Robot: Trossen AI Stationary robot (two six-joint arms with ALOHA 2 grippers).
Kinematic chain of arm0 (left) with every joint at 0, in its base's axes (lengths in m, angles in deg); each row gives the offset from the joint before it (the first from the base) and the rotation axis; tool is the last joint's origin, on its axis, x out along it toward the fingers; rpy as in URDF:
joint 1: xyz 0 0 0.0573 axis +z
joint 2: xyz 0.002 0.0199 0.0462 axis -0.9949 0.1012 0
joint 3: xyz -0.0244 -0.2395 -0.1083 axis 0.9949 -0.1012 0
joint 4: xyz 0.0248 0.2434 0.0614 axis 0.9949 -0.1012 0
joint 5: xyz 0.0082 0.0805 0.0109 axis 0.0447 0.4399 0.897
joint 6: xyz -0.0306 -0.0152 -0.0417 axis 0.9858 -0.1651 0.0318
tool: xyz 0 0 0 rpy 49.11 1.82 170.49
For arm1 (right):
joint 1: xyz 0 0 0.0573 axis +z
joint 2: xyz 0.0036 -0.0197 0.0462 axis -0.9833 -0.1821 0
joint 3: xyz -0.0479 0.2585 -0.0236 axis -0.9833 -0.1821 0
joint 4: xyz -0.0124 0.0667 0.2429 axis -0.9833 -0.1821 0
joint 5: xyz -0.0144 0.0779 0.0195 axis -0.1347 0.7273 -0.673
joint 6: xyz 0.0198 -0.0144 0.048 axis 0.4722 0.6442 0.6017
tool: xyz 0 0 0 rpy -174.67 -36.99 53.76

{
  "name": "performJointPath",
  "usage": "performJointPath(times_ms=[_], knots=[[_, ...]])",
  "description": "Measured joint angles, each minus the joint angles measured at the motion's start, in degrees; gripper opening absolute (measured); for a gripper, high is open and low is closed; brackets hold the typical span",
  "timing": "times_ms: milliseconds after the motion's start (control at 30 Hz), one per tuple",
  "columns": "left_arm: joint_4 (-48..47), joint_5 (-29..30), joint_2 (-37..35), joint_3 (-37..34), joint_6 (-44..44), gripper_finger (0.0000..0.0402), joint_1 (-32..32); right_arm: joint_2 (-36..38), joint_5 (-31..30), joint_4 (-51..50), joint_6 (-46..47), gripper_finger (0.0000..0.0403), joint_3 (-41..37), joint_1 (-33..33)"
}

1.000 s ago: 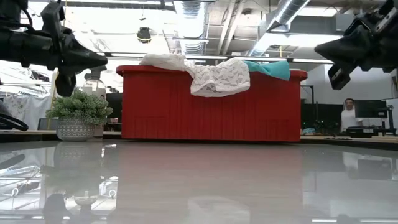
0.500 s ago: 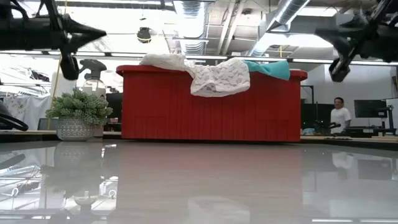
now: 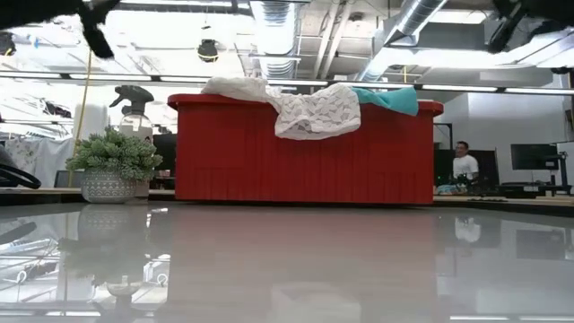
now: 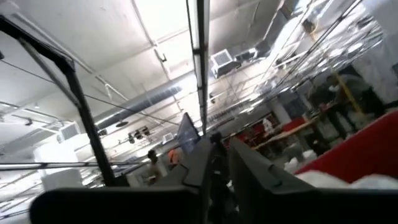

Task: Fold Laundry from Bin
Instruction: Fold the black shorts

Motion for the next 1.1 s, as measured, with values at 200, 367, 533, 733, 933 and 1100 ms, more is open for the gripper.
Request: performJointPath(times_ms=[200, 367, 533, 733, 933, 1100], knots=[[5.5, -3.8, 8.6, 9.0, -9.0, 0.0136, 0.0, -9.0, -1.7, 0.5, -7.1, 0.016, 9.8, 0.0], [5.0, -10.0, 18.8, 19.1, -10.8, 0.0152, 0.0, -19.7, -1.8, 2.0, -15.4, 0.0221, 20.1, 0.0], [4.9, -15.6, 30.4, 30.8, -18.9, 0.0155, 0.0, -30.6, -1.7, 0.3, -21.6, 0.0248, 31.6, 0.0], [-6.8, -9.7, 41.8, 46.3, -28.3, 0.0156, 0.4, -41.6, -1.7, -13.3, -23.8, 0.0249, 46.1, -0.9], [-40.8, -1.7, 51.8, 66.0, -32.0, 0.0156, 4.6, -52.3, -1.7, -28.5, -24.6, 0.0249, 59.7, -1.7], [-57.6, -0.2, 60.1, 80.4, -35.1, 0.0156, 10.6, -58.9, -1.7, -35.1, -27.3, 0.0249, 68.7, -4.0]])
